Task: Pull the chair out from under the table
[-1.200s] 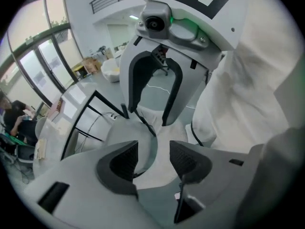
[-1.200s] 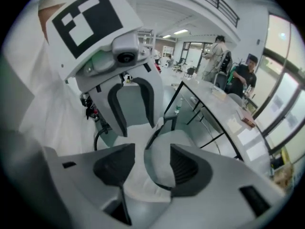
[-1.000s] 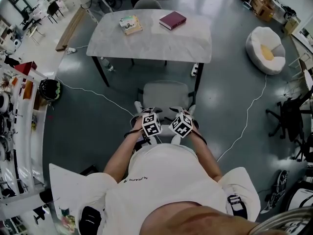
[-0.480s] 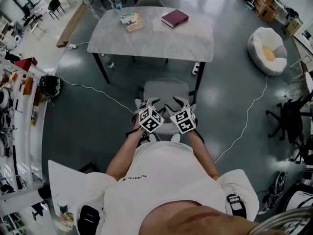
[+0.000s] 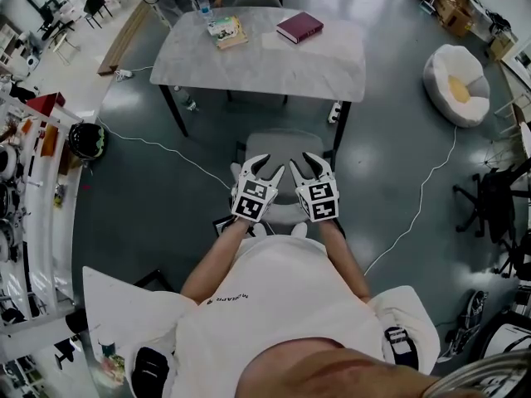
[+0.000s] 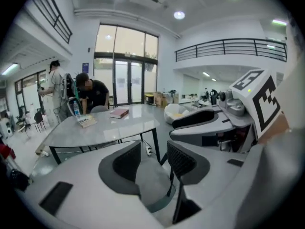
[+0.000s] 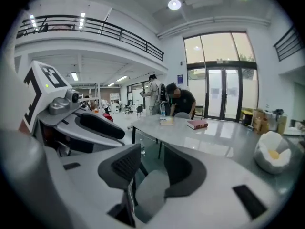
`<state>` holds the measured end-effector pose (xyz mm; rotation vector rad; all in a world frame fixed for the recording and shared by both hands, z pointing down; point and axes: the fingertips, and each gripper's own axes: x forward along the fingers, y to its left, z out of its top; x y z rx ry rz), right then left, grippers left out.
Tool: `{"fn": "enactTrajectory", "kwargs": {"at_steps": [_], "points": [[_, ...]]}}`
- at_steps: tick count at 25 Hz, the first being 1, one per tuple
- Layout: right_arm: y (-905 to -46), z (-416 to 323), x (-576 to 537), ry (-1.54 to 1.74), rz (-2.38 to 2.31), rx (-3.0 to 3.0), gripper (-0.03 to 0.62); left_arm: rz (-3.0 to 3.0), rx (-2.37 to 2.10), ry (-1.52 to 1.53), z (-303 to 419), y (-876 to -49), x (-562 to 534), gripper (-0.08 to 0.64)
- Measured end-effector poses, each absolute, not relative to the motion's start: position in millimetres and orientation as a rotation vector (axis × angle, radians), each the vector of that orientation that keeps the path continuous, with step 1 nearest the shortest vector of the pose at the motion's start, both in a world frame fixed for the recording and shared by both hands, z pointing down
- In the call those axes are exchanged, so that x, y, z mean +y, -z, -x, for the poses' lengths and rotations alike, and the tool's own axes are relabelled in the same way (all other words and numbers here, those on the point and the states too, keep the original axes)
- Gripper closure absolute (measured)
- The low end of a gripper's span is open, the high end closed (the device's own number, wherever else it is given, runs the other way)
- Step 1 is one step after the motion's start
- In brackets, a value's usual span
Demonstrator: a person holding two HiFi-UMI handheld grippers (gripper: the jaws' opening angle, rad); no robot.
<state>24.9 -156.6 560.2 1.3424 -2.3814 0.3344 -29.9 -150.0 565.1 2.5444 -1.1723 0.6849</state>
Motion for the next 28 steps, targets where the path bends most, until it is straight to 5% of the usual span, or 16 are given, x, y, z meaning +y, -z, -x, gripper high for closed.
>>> {"fn": "enactTrajectory", "kwargs": {"at_steps": [28], "points": [[-425.6,-24.1,-168.1,-0.262,-1.637,-2.633,0.58,-2.547,-1.397,-0.082,31.2,-430.8,-167.5,0.557]]}}
